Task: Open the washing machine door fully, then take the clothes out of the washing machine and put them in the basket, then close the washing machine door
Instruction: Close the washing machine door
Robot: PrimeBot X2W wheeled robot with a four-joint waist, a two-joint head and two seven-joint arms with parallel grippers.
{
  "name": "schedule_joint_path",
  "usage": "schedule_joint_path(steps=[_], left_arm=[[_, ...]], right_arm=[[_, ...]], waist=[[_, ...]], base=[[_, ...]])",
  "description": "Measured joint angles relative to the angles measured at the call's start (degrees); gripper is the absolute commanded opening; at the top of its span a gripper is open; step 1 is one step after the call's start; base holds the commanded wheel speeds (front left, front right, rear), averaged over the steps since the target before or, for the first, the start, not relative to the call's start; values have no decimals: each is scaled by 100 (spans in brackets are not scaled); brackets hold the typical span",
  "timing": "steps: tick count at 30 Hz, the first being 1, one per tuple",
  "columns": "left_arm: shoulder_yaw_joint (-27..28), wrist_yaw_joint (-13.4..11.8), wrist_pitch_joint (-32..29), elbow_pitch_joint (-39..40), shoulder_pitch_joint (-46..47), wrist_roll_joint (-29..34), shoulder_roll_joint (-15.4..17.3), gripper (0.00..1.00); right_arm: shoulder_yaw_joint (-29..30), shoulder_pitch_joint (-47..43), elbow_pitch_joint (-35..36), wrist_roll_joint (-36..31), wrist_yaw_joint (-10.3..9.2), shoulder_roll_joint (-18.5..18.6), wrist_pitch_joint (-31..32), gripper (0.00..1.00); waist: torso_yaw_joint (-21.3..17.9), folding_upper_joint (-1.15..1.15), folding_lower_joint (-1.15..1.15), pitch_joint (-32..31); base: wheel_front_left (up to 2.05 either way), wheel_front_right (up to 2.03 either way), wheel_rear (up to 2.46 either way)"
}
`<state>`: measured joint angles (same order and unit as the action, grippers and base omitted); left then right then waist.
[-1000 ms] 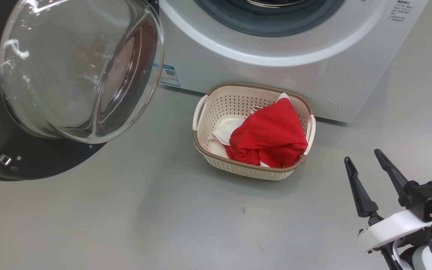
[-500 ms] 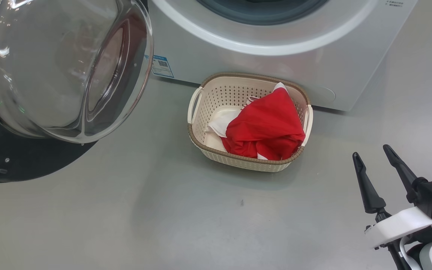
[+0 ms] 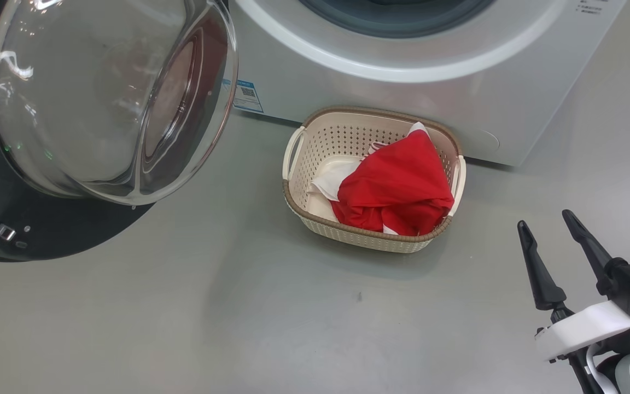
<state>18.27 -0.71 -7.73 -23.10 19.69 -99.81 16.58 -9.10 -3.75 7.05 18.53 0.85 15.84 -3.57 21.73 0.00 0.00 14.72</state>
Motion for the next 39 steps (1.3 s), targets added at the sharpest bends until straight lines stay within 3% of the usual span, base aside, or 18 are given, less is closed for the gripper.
schedule_joint_path(steps=[12,21,39], left_arm=[[-157,450,-437,-133,-4,-25,-21,0],[-252,654,-834,-82,-104,-170,-48,0],[-722,758,-1559,693,-640,-222,-444,0]], right_arm=[[-30,2,7,0,2,1,-1,100],[-43,2,5,7,4,-12,-1,100],[-60,1,-1,8,-1,-65,-13,100]], waist=[[114,0,0,-30],[148,0,0,-76],[166,0,0,-141]], base=[[0,0,0],[0,0,0],[0,0,0]])
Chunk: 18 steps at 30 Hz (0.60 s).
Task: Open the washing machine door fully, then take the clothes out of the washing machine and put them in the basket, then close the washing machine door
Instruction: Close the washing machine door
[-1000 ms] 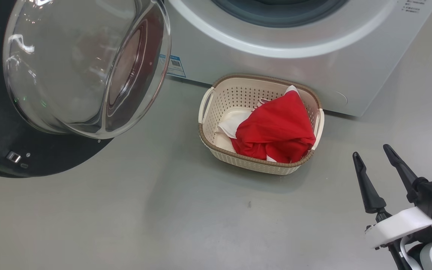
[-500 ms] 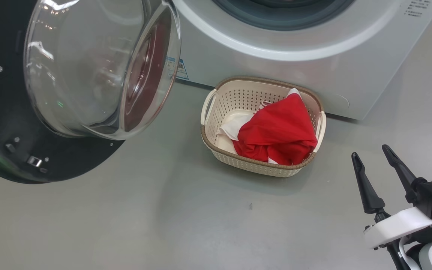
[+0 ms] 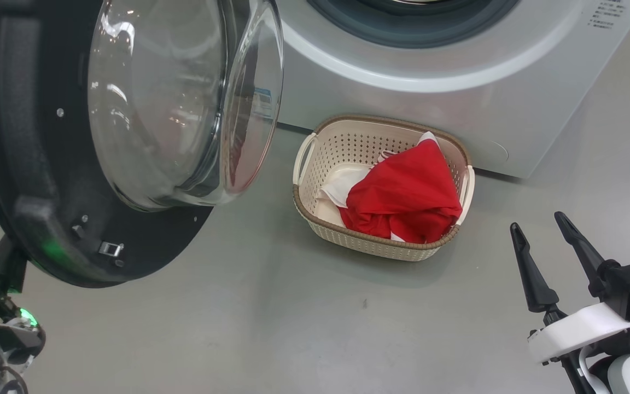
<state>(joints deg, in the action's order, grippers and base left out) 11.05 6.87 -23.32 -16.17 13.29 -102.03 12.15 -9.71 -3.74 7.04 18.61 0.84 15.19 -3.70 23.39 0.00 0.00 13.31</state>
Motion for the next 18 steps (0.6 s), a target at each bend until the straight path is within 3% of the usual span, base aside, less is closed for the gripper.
schedule_joint_path(steps=[18], left_arm=[[-232,0,-550,1443,-728,46,-323,0]], right_arm=[[-108,21,-94,62,-1,-188,-119,100]], waist=[[-363,0,0,-52]], base=[[0,0,0]])
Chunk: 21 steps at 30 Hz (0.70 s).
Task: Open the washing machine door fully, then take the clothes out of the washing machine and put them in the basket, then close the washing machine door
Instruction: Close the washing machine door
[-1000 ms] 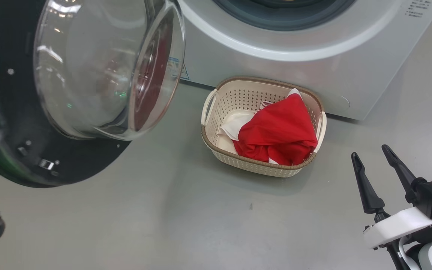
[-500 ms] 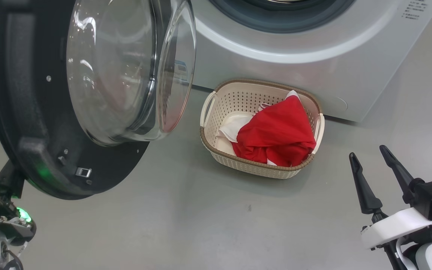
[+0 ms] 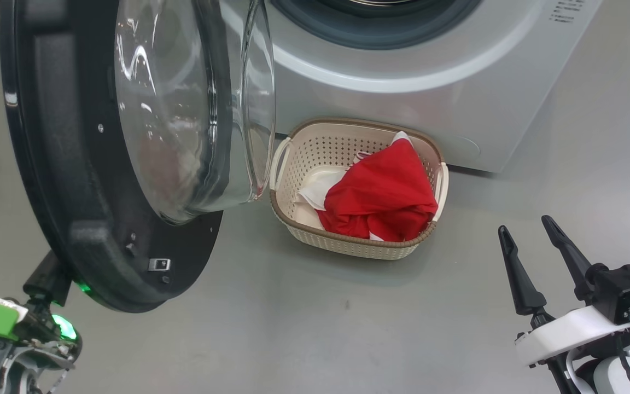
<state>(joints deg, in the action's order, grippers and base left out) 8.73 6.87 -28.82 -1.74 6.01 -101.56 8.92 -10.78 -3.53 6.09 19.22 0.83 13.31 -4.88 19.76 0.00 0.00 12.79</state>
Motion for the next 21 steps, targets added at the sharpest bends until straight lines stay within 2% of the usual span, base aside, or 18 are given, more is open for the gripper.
schedule_joint_path(steps=[12,21], left_arm=[[-387,0,-297,610,-300,80,-289,0],[-502,0,-358,751,-392,111,-325,0]], right_arm=[[-82,114,-176,52,4,-137,-135,100],[-141,195,-328,89,9,-264,-245,100]], waist=[[-419,0,0,-28],[-849,0,0,-80]], base=[[0,0,0],[0,0,0]])
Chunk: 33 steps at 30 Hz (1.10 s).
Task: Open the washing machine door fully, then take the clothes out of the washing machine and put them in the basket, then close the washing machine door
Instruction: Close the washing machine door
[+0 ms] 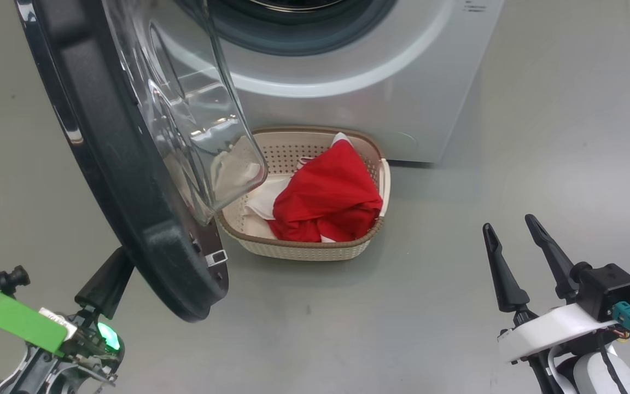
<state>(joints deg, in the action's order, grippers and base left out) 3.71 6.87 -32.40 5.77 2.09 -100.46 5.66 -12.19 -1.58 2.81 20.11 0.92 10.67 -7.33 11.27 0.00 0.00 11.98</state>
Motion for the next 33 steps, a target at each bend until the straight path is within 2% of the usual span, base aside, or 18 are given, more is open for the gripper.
schedule_joint_path(steps=[18,33], left_arm=[[-300,0,-235,-118,74,310,-7,0],[-590,0,-291,-620,1029,491,-59,0]], right_arm=[[-66,115,-198,48,18,-122,-136,100],[-86,289,-323,101,54,-213,-259,100]], waist=[[-926,0,0,-43],[-1552,0,0,131]], base=[[0,0,0],[0,0,0]])
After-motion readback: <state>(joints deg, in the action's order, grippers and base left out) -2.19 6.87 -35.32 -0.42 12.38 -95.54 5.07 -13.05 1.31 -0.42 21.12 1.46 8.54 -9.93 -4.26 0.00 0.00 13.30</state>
